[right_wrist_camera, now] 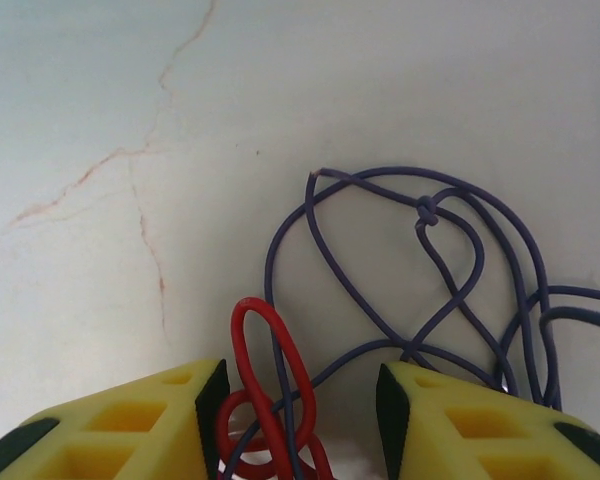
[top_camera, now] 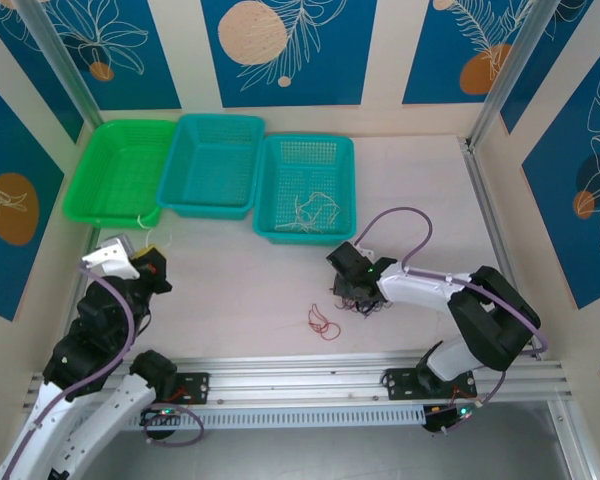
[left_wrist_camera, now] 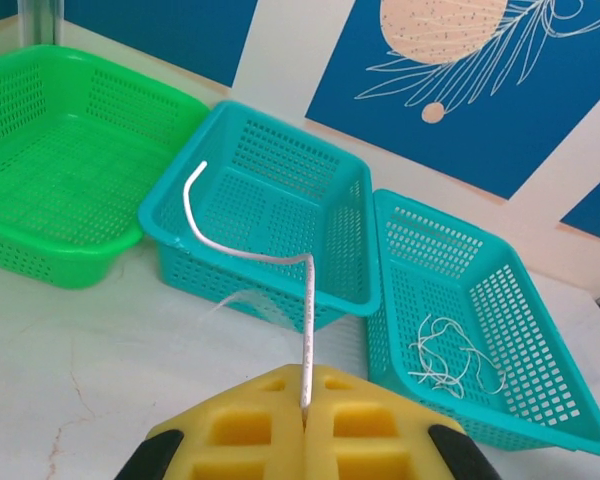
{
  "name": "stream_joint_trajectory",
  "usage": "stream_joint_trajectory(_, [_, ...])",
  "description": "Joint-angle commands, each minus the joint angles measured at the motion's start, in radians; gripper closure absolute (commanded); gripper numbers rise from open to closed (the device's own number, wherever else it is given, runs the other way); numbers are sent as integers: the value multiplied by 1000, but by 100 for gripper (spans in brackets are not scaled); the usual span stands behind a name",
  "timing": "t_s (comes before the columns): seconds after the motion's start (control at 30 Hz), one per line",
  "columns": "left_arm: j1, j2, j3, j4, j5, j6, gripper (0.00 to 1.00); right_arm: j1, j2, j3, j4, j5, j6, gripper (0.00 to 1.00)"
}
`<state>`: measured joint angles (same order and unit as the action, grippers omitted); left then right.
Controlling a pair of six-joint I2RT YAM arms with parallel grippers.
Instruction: Untangle the cables
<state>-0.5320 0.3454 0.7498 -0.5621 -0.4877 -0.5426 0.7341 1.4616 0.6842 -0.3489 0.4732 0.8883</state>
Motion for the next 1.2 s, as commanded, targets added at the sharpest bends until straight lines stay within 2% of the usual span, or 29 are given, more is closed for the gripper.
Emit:
stream_joint_trajectory(0.0, [12, 32, 7, 38, 37, 36, 100, 19, -57, 6, -11, -55, -45, 54])
stream_joint_trajectory(0.1, [11, 74, 34, 70, 105, 44, 100, 33, -132, 32, -1, -121, -80, 44])
stream_joint_trajectory(0.23, [12, 127, 84, 103, 132, 65, 100, 33, -256, 94, -108, -88, -56, 30])
stream_joint_trajectory(0.37, [10, 193, 132, 178, 212, 71, 100, 31, -400, 121, -140, -95, -85, 27])
stream_joint_trajectory(0.5, [10, 331, 194, 324, 438, 43, 100, 17, -550, 112, -137, -118, -92, 22])
stream_joint_trajectory(0.63, [11, 525, 327, 447, 669, -4, 100, -42, -690, 65, -103, -185, -49, 16])
stream_joint_trajectory(0.73, [8, 649, 440, 539, 772, -43, 100, -85, -773, 20, -59, -245, -19, 14])
stream_joint_trajectory(0.83, [7, 762, 532, 588, 772, -29, 100, -110, -829, -12, -36, -268, -2, 8])
stream_joint_trajectory(0.97, [7, 892, 608, 592, 691, 45, 100, -121, -862, -25, -48, -275, -5, 1])
stream_joint_trajectory(1.03, [8, 964, 628, 606, 671, 64, 100, -125, -871, -25, -67, -268, -9, 1])
stream_joint_trajectory(1.17, [7, 1104, 666, 628, 699, 54, 100, -135, -883, -27, -85, -262, -13, 0])
